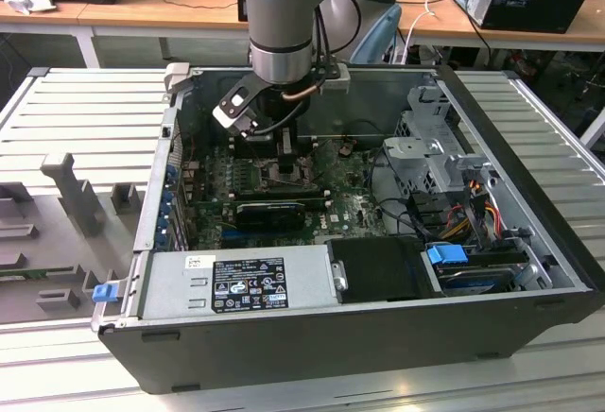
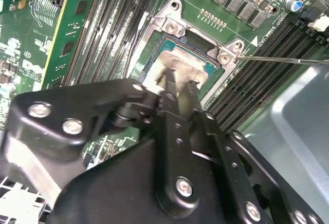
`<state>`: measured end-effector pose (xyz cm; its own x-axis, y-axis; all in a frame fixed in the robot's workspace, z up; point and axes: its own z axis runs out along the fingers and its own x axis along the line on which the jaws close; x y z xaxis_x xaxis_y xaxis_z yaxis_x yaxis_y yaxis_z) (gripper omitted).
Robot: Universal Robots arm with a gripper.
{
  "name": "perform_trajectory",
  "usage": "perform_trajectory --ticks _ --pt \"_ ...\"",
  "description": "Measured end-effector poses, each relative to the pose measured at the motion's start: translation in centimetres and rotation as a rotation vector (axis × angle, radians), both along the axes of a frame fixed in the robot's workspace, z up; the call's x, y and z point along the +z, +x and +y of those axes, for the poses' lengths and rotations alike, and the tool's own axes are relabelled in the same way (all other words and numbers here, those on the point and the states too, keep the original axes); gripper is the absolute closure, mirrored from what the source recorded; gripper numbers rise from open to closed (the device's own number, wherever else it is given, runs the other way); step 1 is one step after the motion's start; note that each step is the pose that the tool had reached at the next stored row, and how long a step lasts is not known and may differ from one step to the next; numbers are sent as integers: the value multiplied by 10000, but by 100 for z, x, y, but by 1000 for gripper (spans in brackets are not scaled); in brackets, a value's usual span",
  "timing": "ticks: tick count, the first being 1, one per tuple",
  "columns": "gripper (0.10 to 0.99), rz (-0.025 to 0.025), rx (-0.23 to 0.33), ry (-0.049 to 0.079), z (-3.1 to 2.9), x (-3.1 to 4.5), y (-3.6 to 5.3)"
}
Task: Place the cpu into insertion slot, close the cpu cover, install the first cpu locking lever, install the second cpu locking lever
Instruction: 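Place the cpu into insertion slot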
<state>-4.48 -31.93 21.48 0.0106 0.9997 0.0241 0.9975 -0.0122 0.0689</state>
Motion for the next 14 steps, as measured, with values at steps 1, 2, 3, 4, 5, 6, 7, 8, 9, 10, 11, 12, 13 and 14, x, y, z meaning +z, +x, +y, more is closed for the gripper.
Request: perform_trajectory --ticks 1,2,3,4,5,6,7,8,9,10,11,12,13,14 --pt "855 1 0 0 0 4 0" --pt "918 3 0 -2 0 9 0" --pt "976 7 0 -2 0 16 0" --pt "980 11 0 -3 0 22 0" --pt "980 20 0 -5 0 33 0" --pt "980 25 1 -6 0 40 0" --pt "980 28 0 -6 0 45 0" --pt "980 30 0 -6 0 50 0" --pt "980 31 0 -6 0 54 0" --pt "980 33 0 -5 0 59 0" --pt "980 34 0 -5 0 64 0" --pt "980 37 -1 -6 0 72 0" --pt "980 40 -1 -6 0 77 0" --pt "980 45 -1 -7 0 84 0"
